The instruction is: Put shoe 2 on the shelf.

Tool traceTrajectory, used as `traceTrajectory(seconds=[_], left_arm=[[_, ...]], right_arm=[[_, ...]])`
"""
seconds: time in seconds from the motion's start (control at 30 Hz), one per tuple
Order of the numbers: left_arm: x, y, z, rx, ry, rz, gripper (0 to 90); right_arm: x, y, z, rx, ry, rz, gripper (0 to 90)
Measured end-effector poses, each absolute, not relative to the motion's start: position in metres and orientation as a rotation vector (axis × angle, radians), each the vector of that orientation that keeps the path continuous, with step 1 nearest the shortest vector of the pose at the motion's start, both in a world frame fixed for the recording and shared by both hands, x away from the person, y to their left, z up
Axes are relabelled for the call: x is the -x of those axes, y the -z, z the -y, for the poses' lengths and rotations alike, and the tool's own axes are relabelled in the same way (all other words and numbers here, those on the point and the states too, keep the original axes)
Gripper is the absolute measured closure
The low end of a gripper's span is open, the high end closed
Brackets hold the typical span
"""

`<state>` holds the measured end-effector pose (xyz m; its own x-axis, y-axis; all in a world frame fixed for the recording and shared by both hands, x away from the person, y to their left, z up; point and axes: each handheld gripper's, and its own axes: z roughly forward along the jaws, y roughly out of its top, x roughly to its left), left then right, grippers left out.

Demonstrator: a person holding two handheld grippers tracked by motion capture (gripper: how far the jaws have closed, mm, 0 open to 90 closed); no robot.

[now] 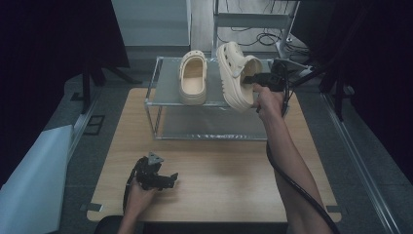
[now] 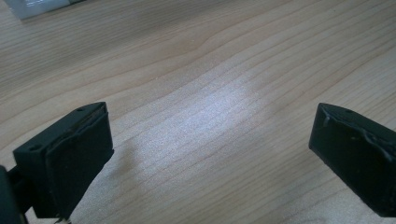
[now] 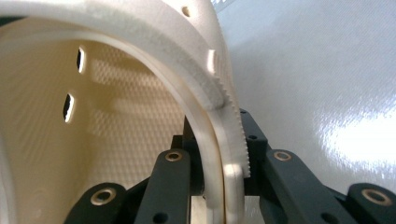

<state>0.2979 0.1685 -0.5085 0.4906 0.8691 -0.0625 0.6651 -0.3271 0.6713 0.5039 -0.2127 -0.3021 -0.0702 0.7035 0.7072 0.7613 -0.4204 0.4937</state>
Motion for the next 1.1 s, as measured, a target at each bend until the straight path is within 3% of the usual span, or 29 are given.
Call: traceTrajectory(seconds=[0.6, 0.7, 0.9, 1.1], left_arm=[[-0.299, 0.51, -0.168, -2.098, -0.395, -1.255, 0.0], [-0.299, 0.51, -0.167, -2.1, -0.394, -1.253, 0.0], [-0.298, 0.51, -0.166, -2.101, -0.393, -1.253, 0.0], [-0.298, 0.51, -0.166, -2.107, -0.388, -1.251, 0.0]], right_arm=[[-0.535, 0.312, 0.179, 2.324, 1.468, 1.68, 76.3], [-0.536, 0.311, 0.176, 2.333, 1.472, 1.687, 73.9], [-0.538, 0.308, 0.164, 2.316, 1.51, 1.717, 57.9], [-0.541, 0.306, 0.153, 2.348, 1.516, 1.735, 54.6]])
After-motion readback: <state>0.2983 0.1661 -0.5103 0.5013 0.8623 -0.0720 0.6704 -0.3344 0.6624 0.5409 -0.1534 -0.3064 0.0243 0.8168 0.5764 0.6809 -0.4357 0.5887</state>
